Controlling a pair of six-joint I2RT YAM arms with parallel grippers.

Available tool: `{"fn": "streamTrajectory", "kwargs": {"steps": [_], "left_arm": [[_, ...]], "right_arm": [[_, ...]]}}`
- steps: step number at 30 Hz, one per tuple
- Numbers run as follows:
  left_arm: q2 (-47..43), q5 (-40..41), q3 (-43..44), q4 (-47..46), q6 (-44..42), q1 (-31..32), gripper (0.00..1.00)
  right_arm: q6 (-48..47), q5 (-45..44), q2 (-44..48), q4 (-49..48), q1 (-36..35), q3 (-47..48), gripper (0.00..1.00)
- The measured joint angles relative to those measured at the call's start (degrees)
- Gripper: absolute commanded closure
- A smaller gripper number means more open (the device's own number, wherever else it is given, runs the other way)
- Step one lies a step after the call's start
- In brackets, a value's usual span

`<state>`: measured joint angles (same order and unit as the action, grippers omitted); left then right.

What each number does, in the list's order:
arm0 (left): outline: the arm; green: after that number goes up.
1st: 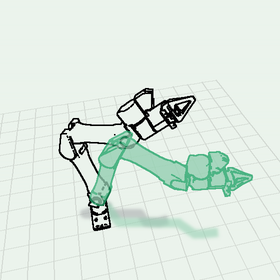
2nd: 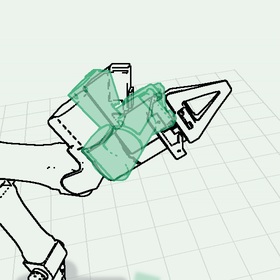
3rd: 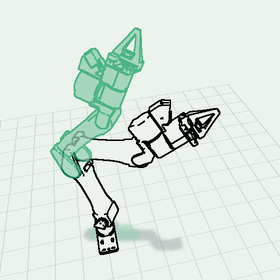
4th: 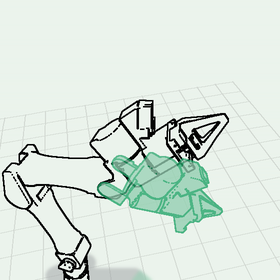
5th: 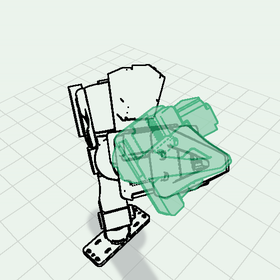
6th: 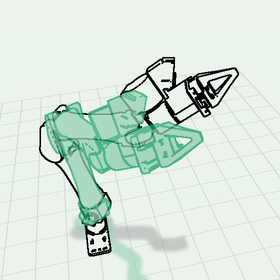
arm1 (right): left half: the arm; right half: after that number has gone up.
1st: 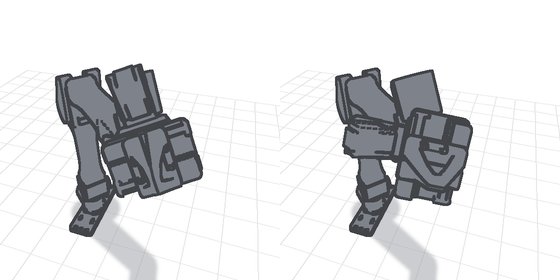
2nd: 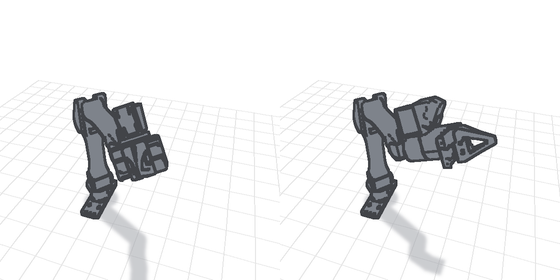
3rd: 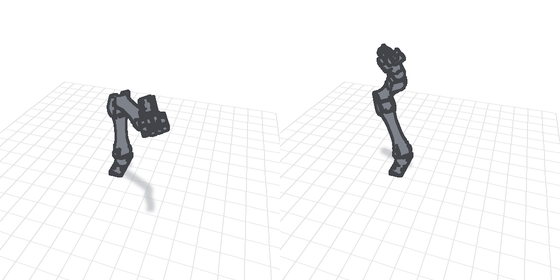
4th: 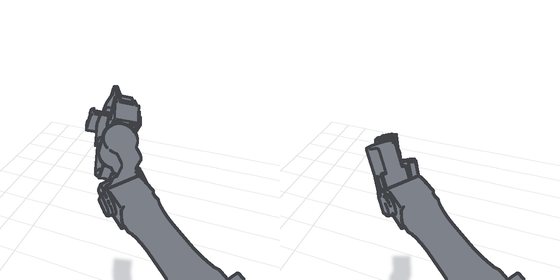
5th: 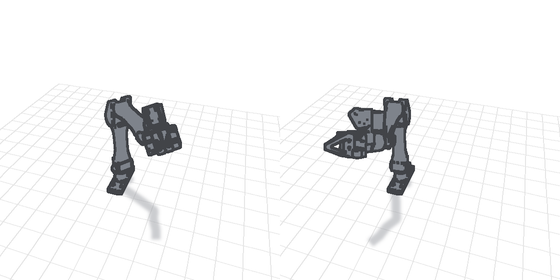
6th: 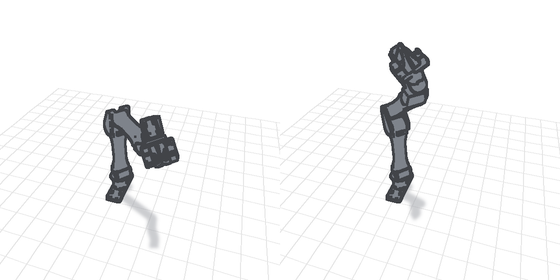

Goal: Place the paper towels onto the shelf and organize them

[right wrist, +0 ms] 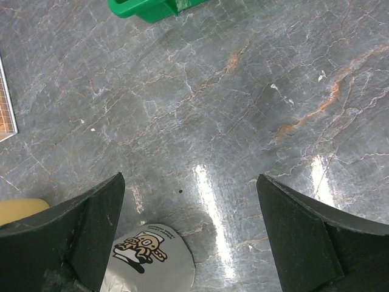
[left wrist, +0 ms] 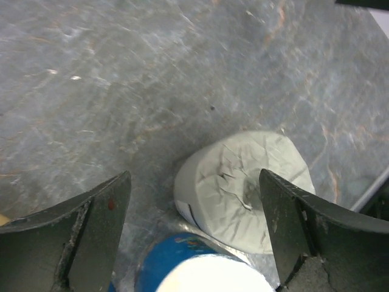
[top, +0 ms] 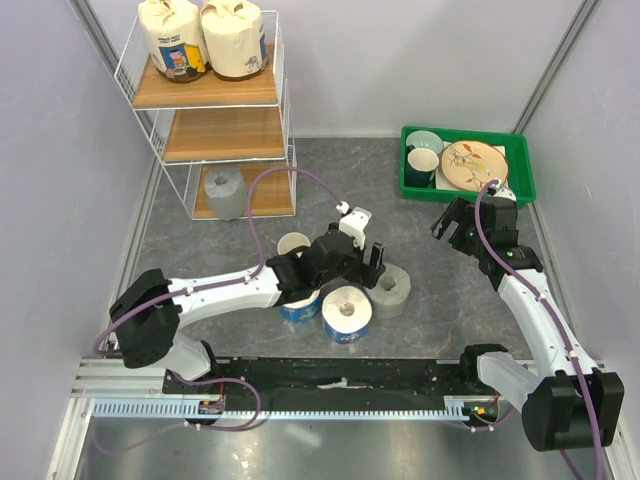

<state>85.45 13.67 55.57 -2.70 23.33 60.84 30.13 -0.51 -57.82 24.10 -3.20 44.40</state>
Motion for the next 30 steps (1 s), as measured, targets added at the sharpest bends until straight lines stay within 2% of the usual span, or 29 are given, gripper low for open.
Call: {"fn": "streamTrajectory", "kwargs": {"steps": [7,18,21,26,27,30], "left_arm": [[1.57,-5.01,0.02,0.02,-3.06,1.51,0.13],[7.61,-6.12,1.31,0.02,-3.96,1.81,0.22],[9.4,-5.88,2.91,0.15,-3.98,1.81,0.29],[11.41,-5.68,4.61,0.42,-3.93,1.84,0.48],[11.47,-5.53,4.79,0.5,-3.98,1.86,0.57],[11.47,-5.2,4.87,0.87,-4.07,1.88,0.74]], "right_arm": [[0.0,-0.35,-0.39,0.0,0.0,0.0,0.02],[-0.04,-0.37,-0.52,0.0,0.07,0.0,0.02],[-0.07,-0.37,-0.52,0.0,0.07,0.0,0.02],[-0.09,-0.37,-0.66,0.0,0.07,0.0,0.02],[-0.09,-0.37,-0.68,0.0,0.07,0.0,0.02],[-0.13,-0.39,-0.68,0.0,0.07,0.0,0.02]]}}
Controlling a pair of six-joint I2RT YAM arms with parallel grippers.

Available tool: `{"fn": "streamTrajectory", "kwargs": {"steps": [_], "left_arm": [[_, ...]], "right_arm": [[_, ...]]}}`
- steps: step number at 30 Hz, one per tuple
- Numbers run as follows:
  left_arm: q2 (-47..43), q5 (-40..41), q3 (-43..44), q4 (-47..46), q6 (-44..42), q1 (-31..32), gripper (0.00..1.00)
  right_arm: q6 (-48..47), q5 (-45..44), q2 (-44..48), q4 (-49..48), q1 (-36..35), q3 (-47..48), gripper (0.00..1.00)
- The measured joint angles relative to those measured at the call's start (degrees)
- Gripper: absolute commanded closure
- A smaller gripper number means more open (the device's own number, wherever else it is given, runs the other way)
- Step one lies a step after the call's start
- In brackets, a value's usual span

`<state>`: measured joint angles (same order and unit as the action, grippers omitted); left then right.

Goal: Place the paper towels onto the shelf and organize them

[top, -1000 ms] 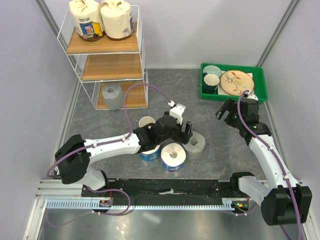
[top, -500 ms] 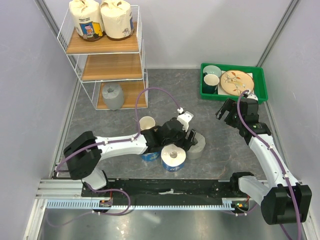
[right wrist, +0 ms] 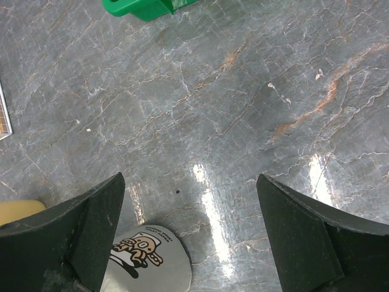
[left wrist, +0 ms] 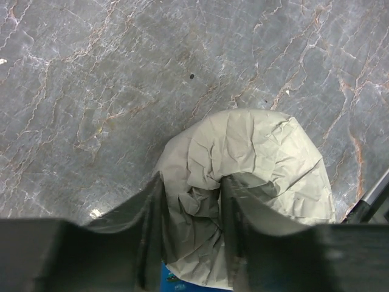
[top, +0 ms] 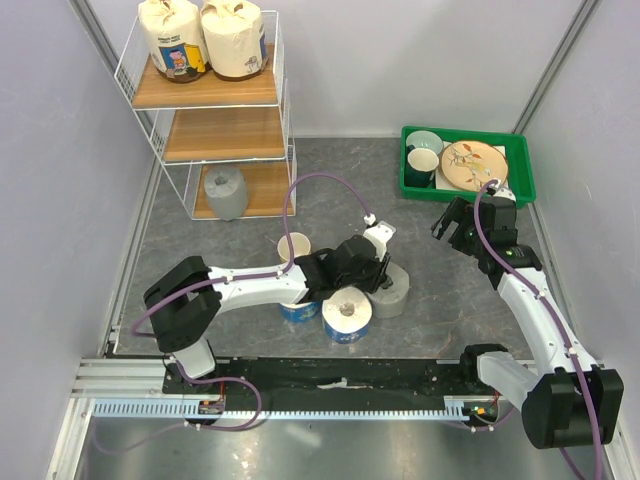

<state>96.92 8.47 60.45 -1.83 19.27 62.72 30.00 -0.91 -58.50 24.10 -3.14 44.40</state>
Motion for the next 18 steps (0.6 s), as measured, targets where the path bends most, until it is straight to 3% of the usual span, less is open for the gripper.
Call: {"fn": "streamTrajectory", "kwargs": {"steps": [3,8,18], "left_arm": [[-0.15,0.22,0.22,0.52,-0.11,0.0,0.79],[-4.35,0.83,0.2,3.56,-0.07,0.0,0.79],[-31.15,12.28,0.79,5.9,0.17,-1.75,0.79]], "right_arm": [[0.0,0.0,0.0,0.0,0.0,0.0,0.02],[-0.02,0.0,-0.09,0.0,0.0,0.0,0.02],[0.0,0.13,-0.59,-0.04,0.02,0.0,0.02]]}}
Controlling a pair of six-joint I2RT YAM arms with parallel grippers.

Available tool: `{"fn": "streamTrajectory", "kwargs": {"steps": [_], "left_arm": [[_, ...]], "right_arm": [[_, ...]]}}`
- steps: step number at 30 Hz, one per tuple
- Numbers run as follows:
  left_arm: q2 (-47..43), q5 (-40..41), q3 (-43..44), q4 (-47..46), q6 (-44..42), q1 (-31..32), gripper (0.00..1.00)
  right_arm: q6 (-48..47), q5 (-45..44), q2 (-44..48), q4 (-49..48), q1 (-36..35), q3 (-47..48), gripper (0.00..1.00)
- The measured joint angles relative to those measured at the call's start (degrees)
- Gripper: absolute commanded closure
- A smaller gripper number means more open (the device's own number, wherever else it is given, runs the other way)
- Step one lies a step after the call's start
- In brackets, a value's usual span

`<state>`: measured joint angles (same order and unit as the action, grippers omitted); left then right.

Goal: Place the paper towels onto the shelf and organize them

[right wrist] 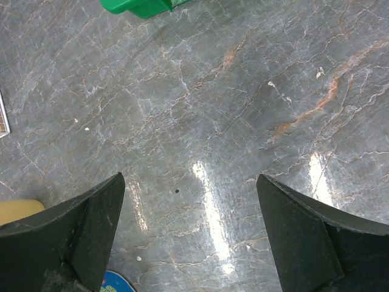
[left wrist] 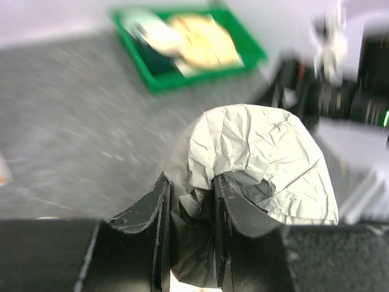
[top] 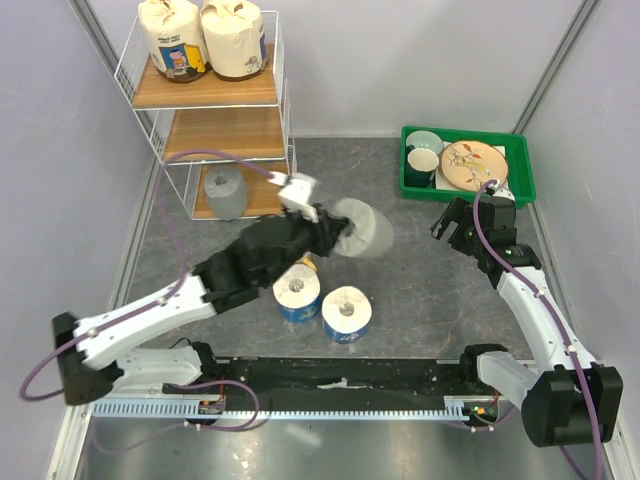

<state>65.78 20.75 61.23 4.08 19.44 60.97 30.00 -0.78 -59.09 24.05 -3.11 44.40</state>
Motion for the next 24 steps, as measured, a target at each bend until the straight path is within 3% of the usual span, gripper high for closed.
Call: {"fn": "streamTrajectory", "kwargs": {"steps": [5,11,20,24], "left_arm": [[-15.04,13.0,-4.13,3.21,2.1,-3.41,0.79],[-28.55,23.98,-11.54,14.84,8.2,-11.08,0.78],[-29.11,29.42,-15.19,23.93,14.84,-15.06,0.77],[-24.61,23.98,-17.07,21.59,15.08,-24.57,0.77]], "right_arm": [[0.0,0.15,-0.02,0.0,0.02,0.0,0.02],[0.02,0.2,-0.66,-0.44,0.02,0.0,0.02],[-0.02,1.64,-1.6,-0.85,0.02,-0.02,0.02],[-0.02,2.05,-1.62,-0.87,0.02,-0.02,0.02]]}}
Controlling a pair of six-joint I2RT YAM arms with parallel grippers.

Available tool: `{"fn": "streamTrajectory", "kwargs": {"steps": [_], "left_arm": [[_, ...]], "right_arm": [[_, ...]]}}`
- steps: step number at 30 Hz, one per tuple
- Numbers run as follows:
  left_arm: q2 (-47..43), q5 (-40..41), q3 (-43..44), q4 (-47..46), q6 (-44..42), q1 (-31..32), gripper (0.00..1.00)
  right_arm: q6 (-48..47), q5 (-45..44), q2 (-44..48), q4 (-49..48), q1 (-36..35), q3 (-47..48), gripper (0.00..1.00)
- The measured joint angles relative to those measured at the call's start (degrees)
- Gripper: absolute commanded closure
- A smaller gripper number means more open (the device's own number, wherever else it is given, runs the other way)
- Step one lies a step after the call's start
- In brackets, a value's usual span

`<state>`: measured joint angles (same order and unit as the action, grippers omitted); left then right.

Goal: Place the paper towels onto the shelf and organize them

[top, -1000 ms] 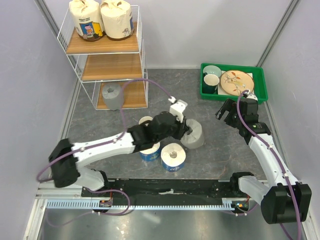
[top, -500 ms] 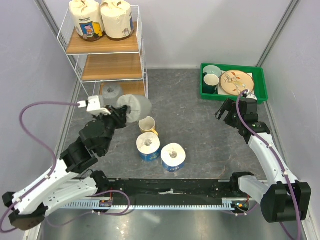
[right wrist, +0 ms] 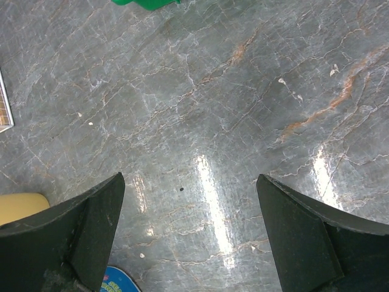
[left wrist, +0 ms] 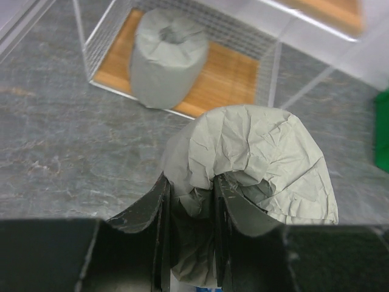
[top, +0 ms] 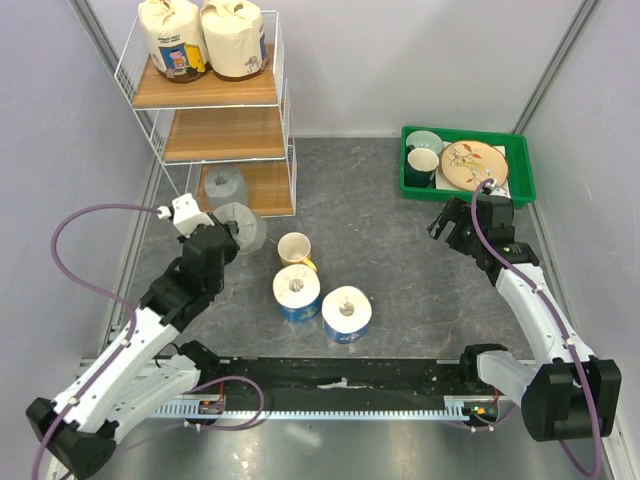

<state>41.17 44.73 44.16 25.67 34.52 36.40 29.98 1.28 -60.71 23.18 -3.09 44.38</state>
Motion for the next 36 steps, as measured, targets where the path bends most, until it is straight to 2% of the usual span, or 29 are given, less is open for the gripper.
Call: {"fn": "streamTrajectory", "kwargs": {"steps": [3,12,23,36], "left_arm": [[4.15,-4.48,-1.46,-3.3,-0.04,-7.19,0.77],[13.79,-14.1,-1.57,-13.9,-0.7,-13.92,0.77],[25.03,-18.49,-0.61,-24.28,-0.92,-15.17,0.77],[32.13,-13.97,0.07,-32.63,-0.9,-15.32,0.75]], "right_arm": [[0.0,0.04,0.0,0.02,0.0,0.0,0.02],[-0.26,-0.02,0.0,-0.02,0.02,0.0,0.02],[-0.24,-0.04,-0.07,-0.02,0.35,0.02,0.02],[-0.26,-0.07,-0.15,0.02,0.59,0.0,0.02]]}}
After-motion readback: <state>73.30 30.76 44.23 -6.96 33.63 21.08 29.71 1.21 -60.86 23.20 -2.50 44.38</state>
